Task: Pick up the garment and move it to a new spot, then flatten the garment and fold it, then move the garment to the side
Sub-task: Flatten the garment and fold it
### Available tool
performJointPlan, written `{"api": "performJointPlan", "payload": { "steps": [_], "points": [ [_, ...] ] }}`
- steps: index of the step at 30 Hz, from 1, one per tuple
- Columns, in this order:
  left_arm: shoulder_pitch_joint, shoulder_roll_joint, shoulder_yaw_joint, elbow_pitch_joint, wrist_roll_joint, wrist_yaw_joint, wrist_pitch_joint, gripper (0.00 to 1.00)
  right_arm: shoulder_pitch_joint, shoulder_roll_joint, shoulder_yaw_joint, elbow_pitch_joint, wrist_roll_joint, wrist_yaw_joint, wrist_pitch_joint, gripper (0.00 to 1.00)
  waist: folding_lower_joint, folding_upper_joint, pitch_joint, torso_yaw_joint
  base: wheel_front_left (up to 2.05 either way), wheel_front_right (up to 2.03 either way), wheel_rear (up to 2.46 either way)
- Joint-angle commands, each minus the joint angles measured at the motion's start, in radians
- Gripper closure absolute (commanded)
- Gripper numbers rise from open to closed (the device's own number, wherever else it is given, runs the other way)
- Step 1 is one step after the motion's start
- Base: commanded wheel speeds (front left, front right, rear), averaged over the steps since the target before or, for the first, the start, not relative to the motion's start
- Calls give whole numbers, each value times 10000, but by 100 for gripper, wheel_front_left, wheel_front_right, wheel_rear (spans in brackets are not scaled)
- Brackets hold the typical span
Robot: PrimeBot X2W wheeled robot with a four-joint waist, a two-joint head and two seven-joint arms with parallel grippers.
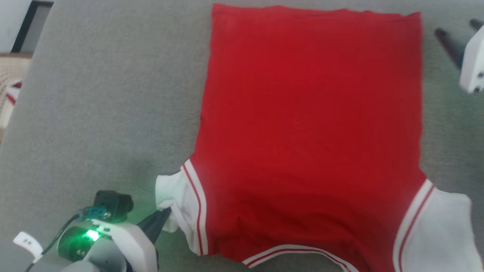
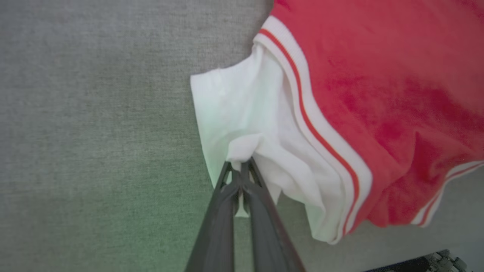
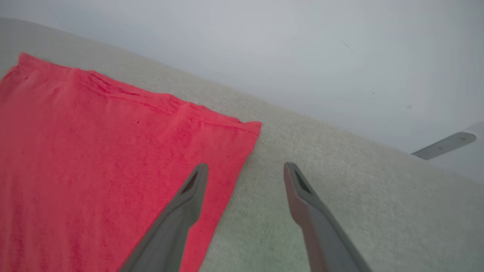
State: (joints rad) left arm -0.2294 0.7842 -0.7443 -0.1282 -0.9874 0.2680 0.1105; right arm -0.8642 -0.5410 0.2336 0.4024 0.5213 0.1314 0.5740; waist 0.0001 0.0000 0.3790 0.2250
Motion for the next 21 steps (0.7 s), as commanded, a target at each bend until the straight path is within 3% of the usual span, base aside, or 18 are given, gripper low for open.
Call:
{"api": "performJointPlan", "payload": {
  "steps": [1, 7, 16, 17, 18, 21],
  "points": [
    [-229, -94, -52, 79, 93, -89, 32, 100, -411, 56, -14, 517, -122, -14, 97, 0, -1, 0, 373, 378, 0, 0, 0],
    [-805, -604, -292, 532, 313, -443, 67, 100, -2201, 397, -367, 3401, -715, -13, 705, 0, -1, 0, 867, 929, 0, 0, 0],
    [-1322, -1151, -543, 1230, 373, -869, 57, 100, -3368, 787, -611, 6301, -1580, -17, 2092, 0, -1, 0, 1203, 1399, 0, 0, 0],
    [-1377, -1192, -566, 1365, 357, -927, 62, 100, -3397, 850, -460, 6734, -1864, -17, 2444, 53, -1, 0, 1216, 1427, 0, 0, 0],
    [-1388, -1219, -557, 1421, 337, -953, 43, 100, -3366, 895, -313, 6833, -1957, -17, 2538, 100, -1, 0, 1221, 1429, 0, 0, 0],
    [-1422, -1244, -526, 1605, 279, -976, 18, 100, -3400, 822, -94, 6939, -2055, -19, 2591, 100, -1, 0, 1202, 1375, 0, 0, 0]
  ]
}}
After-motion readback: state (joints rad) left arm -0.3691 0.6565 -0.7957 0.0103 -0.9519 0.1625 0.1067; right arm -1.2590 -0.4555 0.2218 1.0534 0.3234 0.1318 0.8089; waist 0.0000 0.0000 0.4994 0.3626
